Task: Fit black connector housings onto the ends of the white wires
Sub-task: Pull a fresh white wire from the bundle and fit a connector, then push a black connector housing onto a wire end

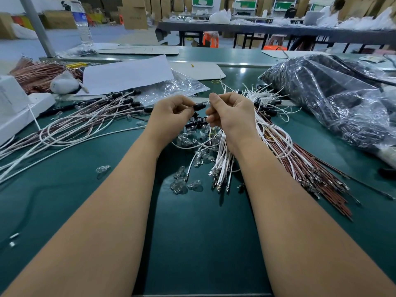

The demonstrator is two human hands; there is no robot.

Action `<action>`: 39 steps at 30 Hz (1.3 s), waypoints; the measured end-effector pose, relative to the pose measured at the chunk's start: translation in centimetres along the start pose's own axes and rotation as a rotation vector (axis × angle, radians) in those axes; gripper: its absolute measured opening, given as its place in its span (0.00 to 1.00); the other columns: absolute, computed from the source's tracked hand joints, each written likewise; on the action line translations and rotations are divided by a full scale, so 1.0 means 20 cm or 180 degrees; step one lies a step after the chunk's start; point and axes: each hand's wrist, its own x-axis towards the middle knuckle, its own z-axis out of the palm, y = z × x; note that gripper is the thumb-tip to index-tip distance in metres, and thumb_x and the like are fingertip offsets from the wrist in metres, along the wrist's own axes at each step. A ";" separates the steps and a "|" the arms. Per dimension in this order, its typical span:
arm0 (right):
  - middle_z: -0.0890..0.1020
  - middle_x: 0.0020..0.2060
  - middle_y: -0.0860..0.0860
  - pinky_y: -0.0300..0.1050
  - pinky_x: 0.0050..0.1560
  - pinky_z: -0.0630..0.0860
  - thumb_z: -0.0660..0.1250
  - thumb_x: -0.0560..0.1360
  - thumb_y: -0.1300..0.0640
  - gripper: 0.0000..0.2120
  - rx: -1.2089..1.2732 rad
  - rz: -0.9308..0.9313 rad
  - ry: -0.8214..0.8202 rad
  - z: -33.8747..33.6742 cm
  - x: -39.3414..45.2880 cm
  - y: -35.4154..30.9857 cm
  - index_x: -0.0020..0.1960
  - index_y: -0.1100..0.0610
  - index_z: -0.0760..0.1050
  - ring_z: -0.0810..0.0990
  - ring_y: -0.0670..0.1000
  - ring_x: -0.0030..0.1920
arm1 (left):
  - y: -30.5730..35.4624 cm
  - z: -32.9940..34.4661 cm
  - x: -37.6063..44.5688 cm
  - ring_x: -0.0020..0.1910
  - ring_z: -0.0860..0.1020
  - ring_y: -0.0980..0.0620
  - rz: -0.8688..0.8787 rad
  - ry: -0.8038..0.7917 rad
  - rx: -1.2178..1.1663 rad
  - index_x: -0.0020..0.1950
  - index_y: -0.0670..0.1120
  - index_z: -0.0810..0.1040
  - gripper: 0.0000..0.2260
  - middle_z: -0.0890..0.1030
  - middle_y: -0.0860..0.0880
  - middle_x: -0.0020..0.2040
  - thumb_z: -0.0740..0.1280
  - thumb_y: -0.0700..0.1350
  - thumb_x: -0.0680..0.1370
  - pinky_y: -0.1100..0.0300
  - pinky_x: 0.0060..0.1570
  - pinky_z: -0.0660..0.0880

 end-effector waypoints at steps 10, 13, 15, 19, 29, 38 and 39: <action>0.79 0.27 0.51 0.39 0.26 0.74 0.67 0.77 0.61 0.07 -0.0266 -0.0063 0.0234 -0.01 0.00 0.00 0.41 0.59 0.75 0.75 0.46 0.23 | 0.00 0.00 0.00 0.32 0.75 0.57 -0.0037 0.0110 -0.0008 0.43 0.48 0.81 0.07 0.81 0.52 0.33 0.66 0.39 0.78 0.71 0.34 0.71; 0.80 0.30 0.50 0.43 0.31 0.76 0.67 0.78 0.61 0.05 -0.0492 -0.0089 0.0386 -0.02 0.01 0.01 0.43 0.57 0.76 0.77 0.45 0.26 | -0.01 -0.02 0.00 0.28 0.72 0.62 -0.0061 0.0250 0.0037 0.41 0.52 0.81 0.09 0.80 0.54 0.32 0.66 0.40 0.78 0.71 0.33 0.69; 0.81 0.40 0.51 0.46 0.41 0.80 0.66 0.78 0.61 0.04 -0.1188 -0.0255 0.0339 -0.03 0.02 0.01 0.51 0.56 0.78 0.81 0.48 0.36 | -0.02 -0.03 0.01 0.30 0.71 0.59 -0.0102 0.0429 0.0071 0.41 0.52 0.80 0.08 0.80 0.54 0.32 0.66 0.41 0.78 0.65 0.36 0.71; 0.78 0.51 0.52 0.36 0.47 0.69 0.64 0.77 0.62 0.11 -0.2771 -0.0924 -0.0015 0.00 0.00 -0.02 0.57 0.55 0.80 0.76 0.47 0.45 | -0.04 -0.04 0.02 0.34 0.72 0.52 -0.0108 0.0679 0.0090 0.45 0.48 0.81 0.05 0.79 0.53 0.32 0.66 0.42 0.78 0.59 0.39 0.71; 0.84 0.47 0.51 0.47 0.52 0.77 0.67 0.74 0.59 0.09 -0.3551 -0.0714 -0.1237 0.06 -0.03 0.01 0.51 0.52 0.83 0.79 0.53 0.50 | -0.07 -0.03 0.04 0.33 0.76 0.56 -0.0139 0.0584 0.0234 0.44 0.46 0.80 0.04 0.80 0.50 0.34 0.67 0.41 0.77 0.60 0.43 0.75; 0.79 0.32 0.51 0.36 0.33 0.72 0.61 0.77 0.66 0.11 -0.0838 0.0143 -0.0113 -0.01 0.01 -0.02 0.42 0.57 0.79 0.75 0.46 0.31 | -0.05 -0.05 0.03 0.33 0.78 0.62 -0.0107 0.0176 -0.0107 0.42 0.49 0.81 0.05 0.82 0.52 0.35 0.70 0.39 0.76 0.73 0.38 0.72; 0.78 0.32 0.51 0.35 0.32 0.72 0.61 0.78 0.65 0.10 -0.0642 0.0210 -0.0086 -0.01 0.01 -0.02 0.43 0.57 0.79 0.74 0.45 0.30 | -0.05 -0.05 0.02 0.34 0.78 0.61 -0.0113 0.0150 -0.0127 0.42 0.50 0.81 0.06 0.82 0.52 0.36 0.71 0.39 0.76 0.72 0.40 0.73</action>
